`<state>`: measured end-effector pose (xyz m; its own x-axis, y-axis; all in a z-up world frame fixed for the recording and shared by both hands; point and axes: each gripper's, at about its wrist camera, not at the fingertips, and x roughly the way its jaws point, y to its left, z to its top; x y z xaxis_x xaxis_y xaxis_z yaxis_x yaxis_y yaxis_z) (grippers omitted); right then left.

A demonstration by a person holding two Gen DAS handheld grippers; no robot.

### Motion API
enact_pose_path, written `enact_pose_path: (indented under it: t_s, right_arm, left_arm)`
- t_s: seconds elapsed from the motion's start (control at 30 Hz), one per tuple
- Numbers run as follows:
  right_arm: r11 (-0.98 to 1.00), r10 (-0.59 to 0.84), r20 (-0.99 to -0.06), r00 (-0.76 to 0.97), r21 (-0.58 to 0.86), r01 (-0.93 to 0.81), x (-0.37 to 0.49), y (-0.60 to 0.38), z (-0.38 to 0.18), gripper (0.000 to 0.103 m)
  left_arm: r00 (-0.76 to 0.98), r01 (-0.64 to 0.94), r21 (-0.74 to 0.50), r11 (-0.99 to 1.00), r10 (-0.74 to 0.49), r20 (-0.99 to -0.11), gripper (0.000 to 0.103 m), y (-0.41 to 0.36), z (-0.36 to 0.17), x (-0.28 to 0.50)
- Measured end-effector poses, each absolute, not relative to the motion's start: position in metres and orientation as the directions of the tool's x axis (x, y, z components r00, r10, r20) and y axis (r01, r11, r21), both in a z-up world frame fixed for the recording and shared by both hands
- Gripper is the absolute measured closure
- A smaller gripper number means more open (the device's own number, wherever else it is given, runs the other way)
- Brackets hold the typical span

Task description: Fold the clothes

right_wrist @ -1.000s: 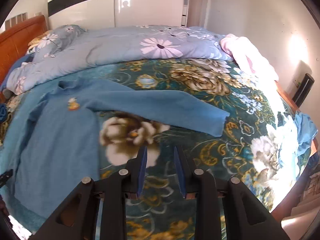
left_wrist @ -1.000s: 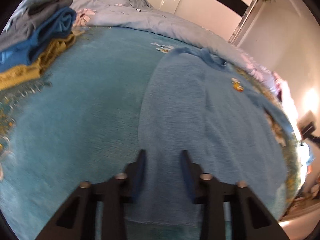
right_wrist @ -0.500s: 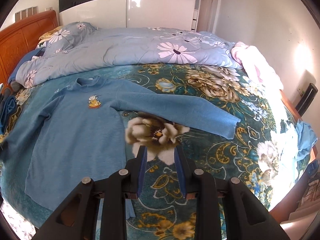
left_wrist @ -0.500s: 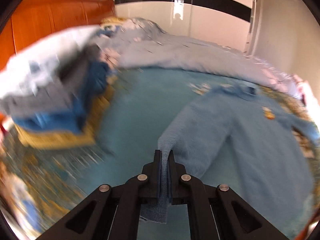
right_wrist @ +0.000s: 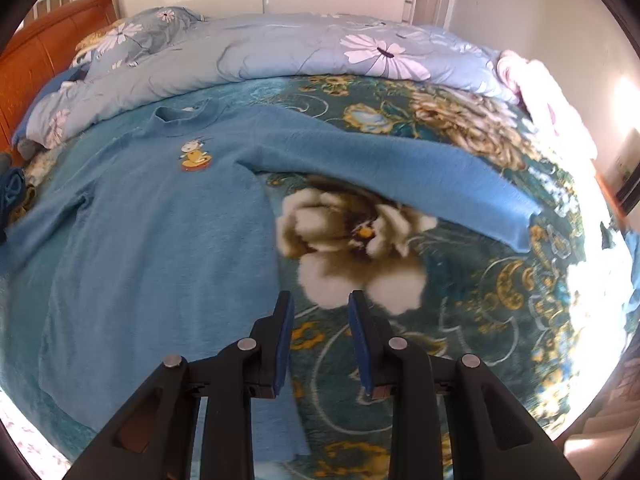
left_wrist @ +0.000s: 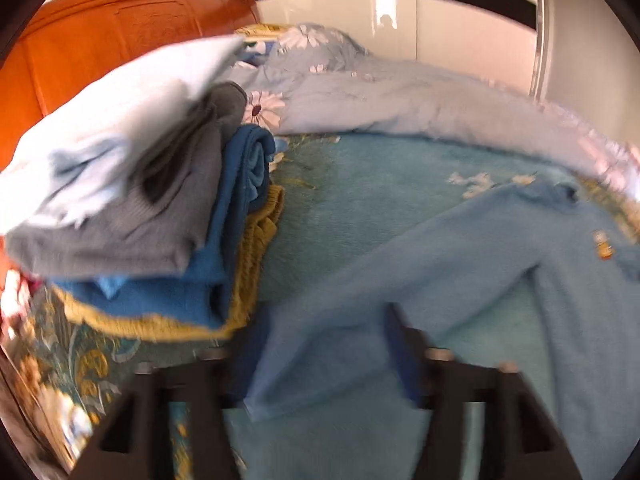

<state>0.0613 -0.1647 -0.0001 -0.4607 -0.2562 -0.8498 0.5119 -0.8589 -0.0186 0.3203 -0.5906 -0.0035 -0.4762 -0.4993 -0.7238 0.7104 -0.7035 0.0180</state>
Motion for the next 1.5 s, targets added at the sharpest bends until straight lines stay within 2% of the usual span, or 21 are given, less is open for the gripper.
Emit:
enact_pose_path:
  t_s: [0.1, 0.23, 0.43, 0.57, 0.67, 0.73, 0.8, 0.87, 0.93, 0.97, 1.0, 1.03, 1.3, 1.5]
  right_arm:
    - [-0.856, -0.274, -0.85, -0.449, 0.003, 0.516, 0.072, -0.156, -0.003, 0.074]
    - [-0.864, -0.309, -0.875, -0.372, 0.095, 0.495, 0.086, -0.134, -0.021, 0.074]
    - [-0.851, -0.36, -0.888, -0.286, 0.186, 0.492, 0.101, -0.12, -0.045, 0.074]
    - [-0.825, -0.382, -0.888, -0.257, 0.201, 0.528, 0.102, -0.129, -0.054, 0.074]
    - [-0.821, -0.392, -0.883, -0.257, 0.21, 0.531, 0.097, -0.131, -0.058, 0.074]
    - [-0.816, -0.414, -0.878, -0.243, 0.238, 0.527, 0.094, -0.13, -0.059, 0.074]
    - [-0.807, -0.428, -0.874, -0.229, 0.256, 0.532, 0.094, -0.13, -0.059, 0.074]
    - [-0.797, -0.445, -0.869, -0.215, 0.275, 0.538, 0.094, -0.129, -0.059, 0.077]
    - [-0.793, -0.458, -0.865, -0.206, 0.291, 0.536, 0.095, -0.127, -0.058, 0.093]
    - [-0.792, -0.464, -0.862, -0.204, 0.3, 0.531, 0.095, -0.126, -0.057, 0.094]
    - [-0.791, -0.473, -0.858, -0.203, 0.311, 0.527, 0.095, -0.124, -0.056, 0.095]
    - [-0.79, -0.478, -0.854, -0.204, 0.317, 0.524, 0.095, -0.123, -0.055, 0.096]
    - [-0.778, -0.511, -0.829, -0.227, 0.334, 0.531, 0.102, -0.104, -0.034, 0.098]
    - [-0.801, -0.473, -0.86, -0.192, 0.329, 0.501, 0.101, -0.107, -0.058, 0.098]
  left_arm:
    - [-0.564, 0.682, -0.085, -0.727, -0.448, -0.693, 0.031, -0.55, 0.009, 0.342]
    - [-0.684, 0.523, -0.265, -0.81, -0.214, -0.697, 0.03, -0.489, 0.002, 0.344]
    - [-0.649, 0.411, -0.324, -0.852, -0.024, -0.76, 0.03, -0.426, -0.036, 0.315]
    - [-0.622, 0.455, -0.355, -0.817, -0.006, -0.783, 0.03, -0.42, -0.048, 0.31]
    - [-0.631, 0.498, -0.425, -0.756, 0.02, -0.776, 0.032, -0.424, -0.053, 0.316]
    - [-0.637, 0.51, -0.453, -0.731, 0.032, -0.77, 0.036, -0.426, -0.054, 0.319]
    - [-0.633, 0.511, -0.448, -0.733, 0.031, -0.774, 0.051, -0.423, -0.054, 0.317]
    - [-0.634, 0.505, -0.463, -0.728, 0.052, -0.772, 0.062, -0.419, -0.054, 0.316]
    - [-0.632, 0.508, -0.473, -0.72, 0.061, -0.772, 0.07, -0.416, -0.055, 0.316]
    - [-0.629, 0.515, -0.475, -0.714, 0.062, -0.775, 0.078, -0.416, -0.056, 0.315]
    - [-0.628, 0.521, -0.481, -0.705, 0.064, -0.775, 0.092, -0.415, -0.056, 0.316]
    - [-0.629, 0.528, -0.485, -0.697, 0.062, -0.775, 0.099, -0.415, -0.057, 0.316]
    - [-0.663, 0.482, -0.435, -0.761, 0.008, -0.748, 0.1, -0.403, -0.026, 0.328]
    - [-0.616, 0.512, -0.401, -0.76, 0.001, -0.788, 0.1, -0.405, -0.047, 0.326]
